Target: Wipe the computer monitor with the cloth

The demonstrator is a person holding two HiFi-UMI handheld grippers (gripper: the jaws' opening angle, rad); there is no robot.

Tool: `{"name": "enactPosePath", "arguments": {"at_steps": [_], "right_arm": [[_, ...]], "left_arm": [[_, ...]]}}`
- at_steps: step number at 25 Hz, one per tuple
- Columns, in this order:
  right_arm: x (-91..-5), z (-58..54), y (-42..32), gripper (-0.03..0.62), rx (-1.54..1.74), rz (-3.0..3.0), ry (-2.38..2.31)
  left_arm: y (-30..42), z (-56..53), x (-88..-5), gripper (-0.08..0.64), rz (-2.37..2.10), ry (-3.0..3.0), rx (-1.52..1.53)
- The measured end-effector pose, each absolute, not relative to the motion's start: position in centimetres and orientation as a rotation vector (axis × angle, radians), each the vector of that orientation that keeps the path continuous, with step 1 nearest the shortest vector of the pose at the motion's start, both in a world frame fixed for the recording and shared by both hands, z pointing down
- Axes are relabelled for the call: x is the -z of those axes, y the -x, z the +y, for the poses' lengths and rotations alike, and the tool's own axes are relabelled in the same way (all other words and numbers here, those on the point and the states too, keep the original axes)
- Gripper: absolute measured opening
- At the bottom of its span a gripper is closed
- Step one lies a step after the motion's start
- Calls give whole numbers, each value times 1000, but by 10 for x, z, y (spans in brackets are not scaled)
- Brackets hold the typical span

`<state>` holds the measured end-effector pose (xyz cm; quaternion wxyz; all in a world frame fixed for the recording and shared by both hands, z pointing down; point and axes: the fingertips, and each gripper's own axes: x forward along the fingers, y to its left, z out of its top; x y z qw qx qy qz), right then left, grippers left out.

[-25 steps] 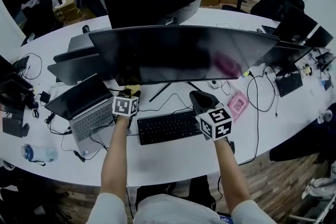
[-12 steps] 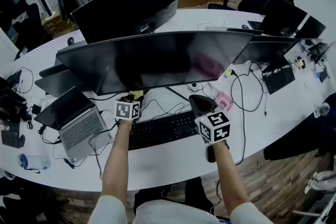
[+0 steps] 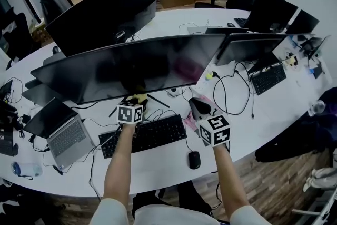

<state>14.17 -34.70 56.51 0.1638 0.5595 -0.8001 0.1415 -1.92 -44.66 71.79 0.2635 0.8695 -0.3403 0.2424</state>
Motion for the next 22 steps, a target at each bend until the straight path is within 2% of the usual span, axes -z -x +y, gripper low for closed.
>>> {"name": "enactPosePath", "arguments": {"at_steps": [22], "right_arm": [[-570,-330,-333,23,-430,-2256,-1661]], "left_arm": [[-223,-429,-715,109,-822,-2356,-474]]}}
